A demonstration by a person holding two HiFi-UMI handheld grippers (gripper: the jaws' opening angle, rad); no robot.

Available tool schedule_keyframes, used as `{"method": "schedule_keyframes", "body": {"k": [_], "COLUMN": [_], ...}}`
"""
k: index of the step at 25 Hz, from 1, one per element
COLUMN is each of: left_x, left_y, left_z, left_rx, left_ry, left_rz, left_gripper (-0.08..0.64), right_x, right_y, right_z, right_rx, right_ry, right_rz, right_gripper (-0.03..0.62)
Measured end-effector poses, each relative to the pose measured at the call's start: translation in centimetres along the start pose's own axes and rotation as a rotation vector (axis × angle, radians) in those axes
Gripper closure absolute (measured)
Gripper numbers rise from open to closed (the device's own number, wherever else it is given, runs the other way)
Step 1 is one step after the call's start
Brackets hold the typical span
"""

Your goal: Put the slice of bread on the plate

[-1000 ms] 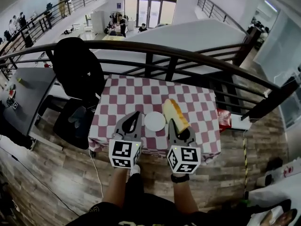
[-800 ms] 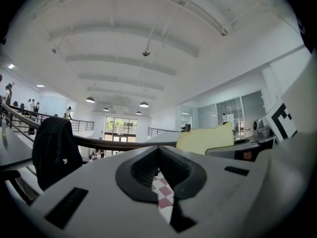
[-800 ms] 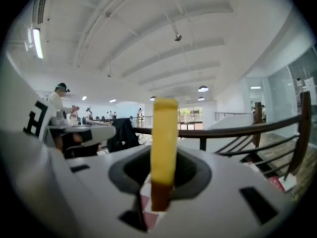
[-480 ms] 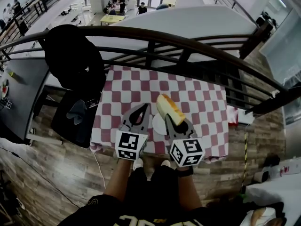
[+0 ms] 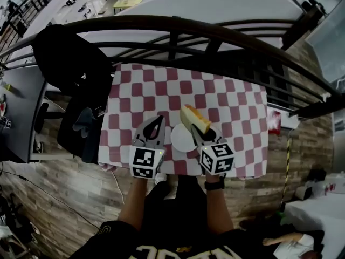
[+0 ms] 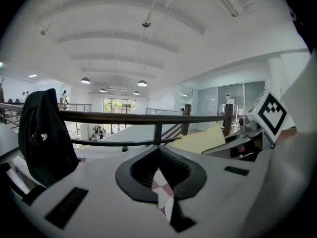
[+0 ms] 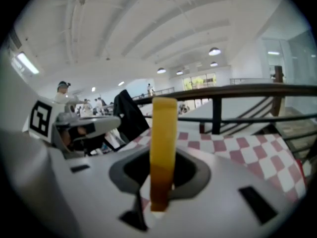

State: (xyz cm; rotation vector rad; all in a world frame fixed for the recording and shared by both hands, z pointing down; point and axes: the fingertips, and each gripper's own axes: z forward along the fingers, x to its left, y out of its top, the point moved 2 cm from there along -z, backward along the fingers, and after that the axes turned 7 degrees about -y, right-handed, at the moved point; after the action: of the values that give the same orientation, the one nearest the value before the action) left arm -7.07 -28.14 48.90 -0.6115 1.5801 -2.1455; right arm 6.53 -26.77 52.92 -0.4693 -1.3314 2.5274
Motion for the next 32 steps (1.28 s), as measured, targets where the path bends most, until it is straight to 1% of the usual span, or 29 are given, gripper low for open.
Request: {"method": "schedule_keyframes", "body": {"k": [2,5,8,11,15,18,21,24,26,29,32], "left_x": [-0.1,-0.1,-0.1,-0.8,-0.8,-0.6,-0.4,-0.5,-0.4,-0.3,-0.1], "left_y": [-1.3,-2.8,-4.6,-6.5,-8.1,-9.2,-10.1,-11.1,-11.7,-12.0,-11.9], "left_z": [1.1,2.8,3.4,3.8,5.0,5.2,5.5,5.5,5.3,5.1,5.1], "left_rx": [0.025,0.055,0.097,0.14,0.158,0.174,0.188,0.206,0.218,0.23,0.229], "left_ry": [-0.006,-0.011,-0.017,-0.036,-0.043,-0.034,-0.023,-0.018,-0.012,-0.002,0.003], "left_rz": [-0.005,-0.01,-0.04,-0.067,-0.092,-0.111,-0.129,-0.14,-0.148,-0.159,-0.157], "left_gripper": [0.543,0.543,0.543,0.543,0.543,0.543,0.543,0.543,0.543,0.543,0.543], "right_x": [-1.4,-2.4,-1.9,-1.7,-1.7,-1.4,-1.2,-0.8,-0.5,-0.7,-1.0], "right_y": [-2.0,-4.1,-6.2,-8.7,-11.1,-12.7,-14.5,-15.8,-16.6,-17.4,-17.3], "right_z": [1.3,3.0,4.2,5.0,6.2,6.7,7.2,7.7,8.1,8.7,9.3], "right_rx": [0.057,0.102,0.142,0.201,0.27,0.323,0.395,0.439,0.468,0.486,0.487], "right_ry": [-0.003,0.047,0.114,0.139,0.17,0.2,0.213,0.235,0.241,0.226,0.209], "right_rz": [0.028,0.078,0.168,0.273,0.333,0.388,0.402,0.418,0.412,0.396,0.388], "right_gripper": [0.494,0.494,0.494,0.492,0.493,0.492,0.493,0.492,0.492,0.492,0.492]}}
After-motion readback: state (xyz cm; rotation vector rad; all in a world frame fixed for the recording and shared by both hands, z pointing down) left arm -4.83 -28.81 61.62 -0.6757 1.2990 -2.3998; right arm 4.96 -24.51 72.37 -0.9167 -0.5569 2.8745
